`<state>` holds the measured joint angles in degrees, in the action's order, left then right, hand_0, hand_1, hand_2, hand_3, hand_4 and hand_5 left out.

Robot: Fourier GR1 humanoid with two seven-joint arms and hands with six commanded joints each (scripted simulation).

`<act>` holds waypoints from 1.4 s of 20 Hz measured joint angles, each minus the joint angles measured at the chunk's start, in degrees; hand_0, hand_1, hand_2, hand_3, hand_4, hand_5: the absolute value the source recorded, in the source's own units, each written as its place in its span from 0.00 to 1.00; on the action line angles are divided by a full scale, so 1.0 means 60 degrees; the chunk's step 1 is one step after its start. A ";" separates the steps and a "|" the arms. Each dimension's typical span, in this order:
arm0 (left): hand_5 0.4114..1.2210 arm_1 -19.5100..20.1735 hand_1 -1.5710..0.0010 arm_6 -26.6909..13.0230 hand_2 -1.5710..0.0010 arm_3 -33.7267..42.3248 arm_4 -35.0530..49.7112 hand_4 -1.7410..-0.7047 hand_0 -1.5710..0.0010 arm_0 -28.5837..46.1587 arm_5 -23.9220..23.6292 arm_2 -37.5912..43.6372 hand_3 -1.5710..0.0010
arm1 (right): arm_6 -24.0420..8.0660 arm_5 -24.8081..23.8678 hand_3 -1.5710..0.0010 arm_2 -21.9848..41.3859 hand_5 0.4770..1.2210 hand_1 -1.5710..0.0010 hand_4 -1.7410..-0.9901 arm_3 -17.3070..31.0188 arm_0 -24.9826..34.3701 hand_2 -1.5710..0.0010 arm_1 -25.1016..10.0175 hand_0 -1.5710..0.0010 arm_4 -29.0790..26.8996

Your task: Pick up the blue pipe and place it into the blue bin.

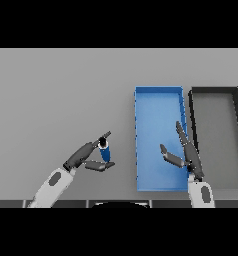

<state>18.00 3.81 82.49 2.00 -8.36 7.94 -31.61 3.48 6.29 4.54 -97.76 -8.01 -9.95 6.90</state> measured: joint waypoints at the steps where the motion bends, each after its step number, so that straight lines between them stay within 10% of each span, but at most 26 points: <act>1: 0.10 -0.0102 1.00 0.0197 1.00 -0.0077 -0.0188 0.56 1.00 -0.0043 -0.0092 -0.0093 1.00 | 0.0020 -0.0016 1.00 0.0003 0.25 1.00 0.55 -0.0033 -0.0091 1.00 0.0031 1.00 -0.0009; 7: 0.24 -0.0899 0.94 0.0306 0.87 -0.0584 0.0278 0.45 1.00 -0.0406 0.0116 -0.0053 0.87 | 0.0006 -0.0041 1.00 0.0035 0.25 1.00 0.56 -0.0008 -0.0122 1.00 0.0080 1.00 0.0040; 11: 0.69 -0.1381 0.44 0.0277 0.38 -0.0853 0.0625 0.22 0.50 -0.0366 0.0159 0.0069 0.38 | 0.0112 -0.0016 1.00 0.0047 0.25 1.00 0.57 -0.0111 -0.0189 1.00 0.0052 1.00 0.0035; 15: 0.87 -0.1511 0.18 0.0509 0.16 -0.0743 0.0501 0.10 0.21 -0.0238 0.0221 -0.0089 0.17 | -0.0048 -0.0052 1.00 0.0005 0.25 1.00 0.59 0.0000 -0.0015 1.00 0.0011 1.00 0.0072; 28: 0.99 -0.1764 0.01 0.0341 0.01 0.1057 0.0846 0.02 0.01 -0.0920 -0.0022 -0.0400 0.08 | 0.0117 -0.0155 1.00 0.0071 0.28 1.00 0.62 0.0204 0.0119 1.00 -0.0085 1.00 0.0447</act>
<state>7.41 5.85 88.83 7.08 -13.88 7.81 -34.02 4.18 5.36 4.97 -96.53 -7.29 -10.46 9.59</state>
